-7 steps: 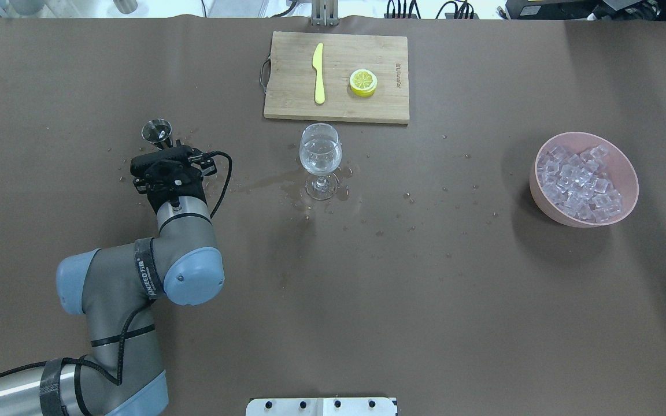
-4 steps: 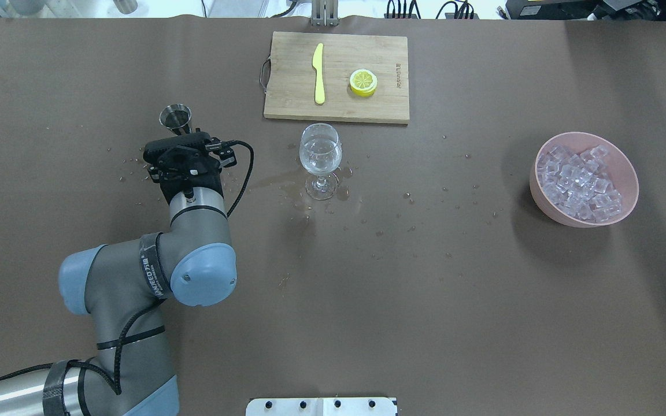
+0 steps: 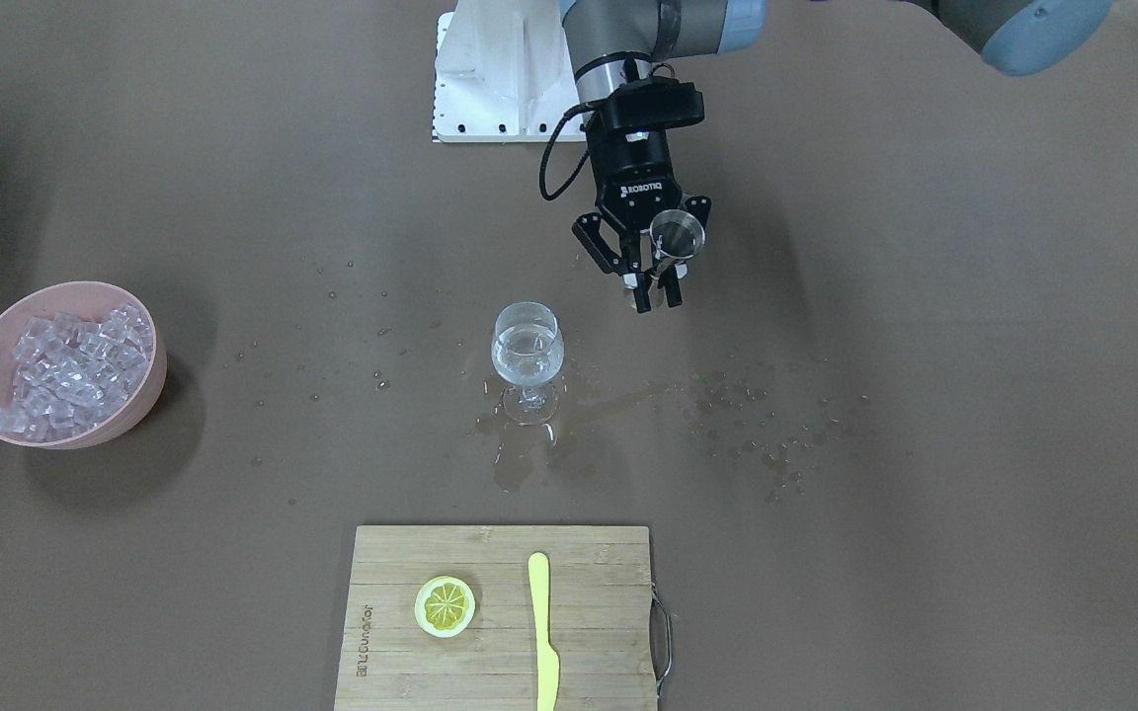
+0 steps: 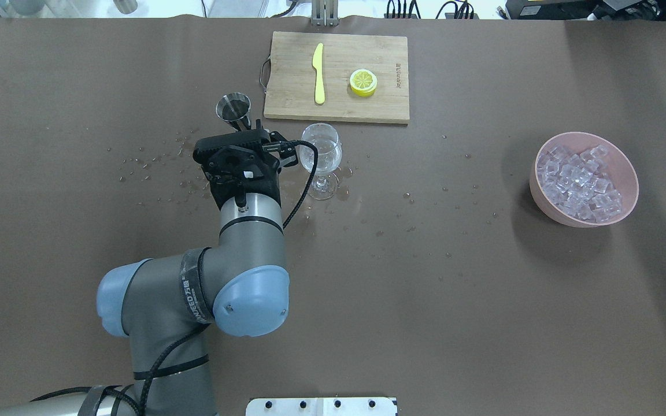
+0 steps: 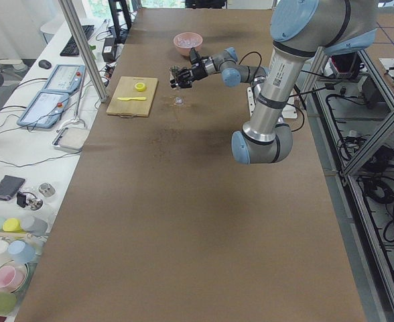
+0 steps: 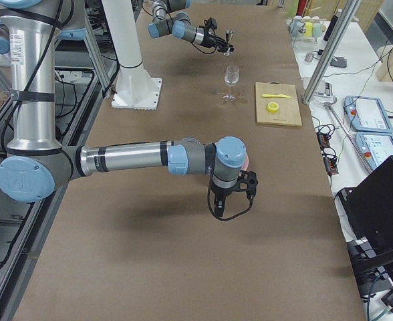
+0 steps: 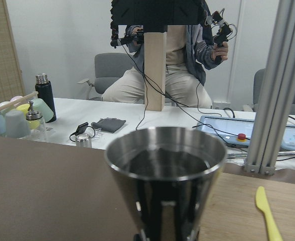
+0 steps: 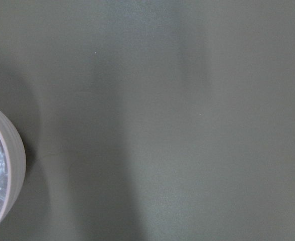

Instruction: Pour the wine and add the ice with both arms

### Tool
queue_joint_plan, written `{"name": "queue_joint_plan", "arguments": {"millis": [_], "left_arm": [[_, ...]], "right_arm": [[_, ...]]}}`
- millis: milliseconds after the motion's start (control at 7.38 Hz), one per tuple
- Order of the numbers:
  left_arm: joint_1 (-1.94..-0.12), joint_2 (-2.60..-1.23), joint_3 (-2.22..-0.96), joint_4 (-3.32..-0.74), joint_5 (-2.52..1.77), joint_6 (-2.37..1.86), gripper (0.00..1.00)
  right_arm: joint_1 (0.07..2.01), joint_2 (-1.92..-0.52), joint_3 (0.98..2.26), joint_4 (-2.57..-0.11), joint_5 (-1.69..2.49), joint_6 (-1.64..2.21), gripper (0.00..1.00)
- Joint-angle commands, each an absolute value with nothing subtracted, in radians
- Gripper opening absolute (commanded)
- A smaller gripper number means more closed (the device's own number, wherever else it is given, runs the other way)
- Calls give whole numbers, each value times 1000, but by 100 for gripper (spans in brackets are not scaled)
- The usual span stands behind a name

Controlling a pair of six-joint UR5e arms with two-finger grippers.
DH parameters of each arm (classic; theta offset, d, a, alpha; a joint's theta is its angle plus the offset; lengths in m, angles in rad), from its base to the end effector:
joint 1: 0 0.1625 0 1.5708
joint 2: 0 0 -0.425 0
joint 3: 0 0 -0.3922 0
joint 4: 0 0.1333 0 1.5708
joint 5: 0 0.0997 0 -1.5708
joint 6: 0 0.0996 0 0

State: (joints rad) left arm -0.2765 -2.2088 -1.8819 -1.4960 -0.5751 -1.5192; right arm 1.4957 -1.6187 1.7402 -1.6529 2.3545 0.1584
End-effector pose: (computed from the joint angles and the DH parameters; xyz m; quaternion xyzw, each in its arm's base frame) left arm 0.5056 -0.3689 0.1434 0.4876 0.2963 -0.2902 0.7683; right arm 0.0275 -0.4748 0.6060 -0.0264 -0.3813 0.0310 0.9235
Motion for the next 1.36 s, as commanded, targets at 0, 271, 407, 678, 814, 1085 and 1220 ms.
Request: {"name": "queue_joint_plan", "arguments": {"millis": [0,271,407,678,814,1085,1220], "left_arm": [[-242,-2218,-1919,-1493,-564,-1392,0],[-232,-2258,-1911,-1486,-571,-1321,0],[-230,-2284,-1898,-1485,-572,-1303,0],[-230,-2302,-1894,-1467,-636,-1293,0],[-233,-2304,-1894,-1457,-661,-1248,0],[-232,-2304,-1894,-1431,-708,-1239,0],[-232,-2318,-1894,-1375,-753,-1238,0]], "right_arm": [[1496,-1618,1718,-1652,2359,160,100],[1494,-1615,1686,-1646,2384,158,100],[1496,-1615,1686,-1646,2385,158,100],[1494,-1615,1686,-1646,2385,156,100],[1494,-1615,1686,-1643,2385,155,100],[1494,-1594,1698,-1638,2384,153,100],[1496,-1589,1698,-1638,2384,153,100]]}}
